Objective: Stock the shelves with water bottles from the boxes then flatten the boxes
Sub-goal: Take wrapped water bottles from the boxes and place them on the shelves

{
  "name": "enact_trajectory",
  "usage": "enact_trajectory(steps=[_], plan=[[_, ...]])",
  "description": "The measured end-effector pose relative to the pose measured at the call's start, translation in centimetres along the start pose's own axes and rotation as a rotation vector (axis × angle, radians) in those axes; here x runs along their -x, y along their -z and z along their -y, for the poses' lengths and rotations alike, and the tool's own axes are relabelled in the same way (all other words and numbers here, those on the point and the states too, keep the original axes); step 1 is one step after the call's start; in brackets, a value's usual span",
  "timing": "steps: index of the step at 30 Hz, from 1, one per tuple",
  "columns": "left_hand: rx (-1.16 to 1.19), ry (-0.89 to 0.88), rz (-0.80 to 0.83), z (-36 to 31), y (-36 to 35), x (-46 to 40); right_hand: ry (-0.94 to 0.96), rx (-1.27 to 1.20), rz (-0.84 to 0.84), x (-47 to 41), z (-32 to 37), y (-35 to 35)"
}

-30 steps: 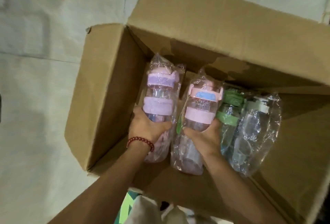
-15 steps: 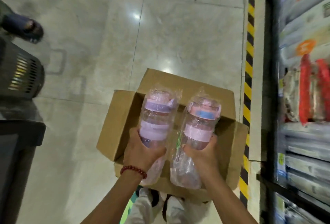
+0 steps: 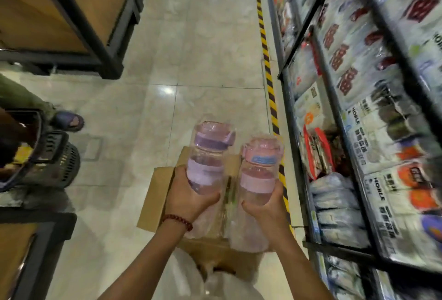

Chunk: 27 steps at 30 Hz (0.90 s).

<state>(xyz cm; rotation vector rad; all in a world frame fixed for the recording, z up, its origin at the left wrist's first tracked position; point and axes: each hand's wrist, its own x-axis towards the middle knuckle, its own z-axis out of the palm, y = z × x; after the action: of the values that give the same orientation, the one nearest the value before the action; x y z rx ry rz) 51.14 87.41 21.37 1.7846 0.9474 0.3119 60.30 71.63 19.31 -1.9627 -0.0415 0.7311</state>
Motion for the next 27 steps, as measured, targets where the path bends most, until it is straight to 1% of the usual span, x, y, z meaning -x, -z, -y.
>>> enact_trajectory(steps=[3,8,13,16,19,23,27], plan=[[-0.006,0.01,0.035,-3.5,0.8,2.0,0.052,-0.016,-0.067,2.4,2.0,2.1],[0.023,-0.101,0.092,-6.4,1.4,3.7,0.103,-0.124,-0.123,4.5,1.5,4.5],[0.075,-0.156,0.237,-7.2,2.8,4.9,0.151,-0.22,-0.269,8.7,2.9,5.3],[0.054,-0.23,0.345,-7.3,4.3,5.2,0.161,-0.315,-0.406,11.8,3.8,4.2],[-0.013,-0.298,0.415,-7.6,6.1,5.6,0.14,-0.373,-0.521,15.0,3.7,2.2],[-0.049,-0.288,0.548,-6.5,6.9,6.4,0.068,-0.398,-0.662,19.9,1.1,-1.3],[-0.146,-0.328,0.706,-4.7,6.4,8.2,0.003,-0.468,-0.838,25.7,-1.7,-4.1]])
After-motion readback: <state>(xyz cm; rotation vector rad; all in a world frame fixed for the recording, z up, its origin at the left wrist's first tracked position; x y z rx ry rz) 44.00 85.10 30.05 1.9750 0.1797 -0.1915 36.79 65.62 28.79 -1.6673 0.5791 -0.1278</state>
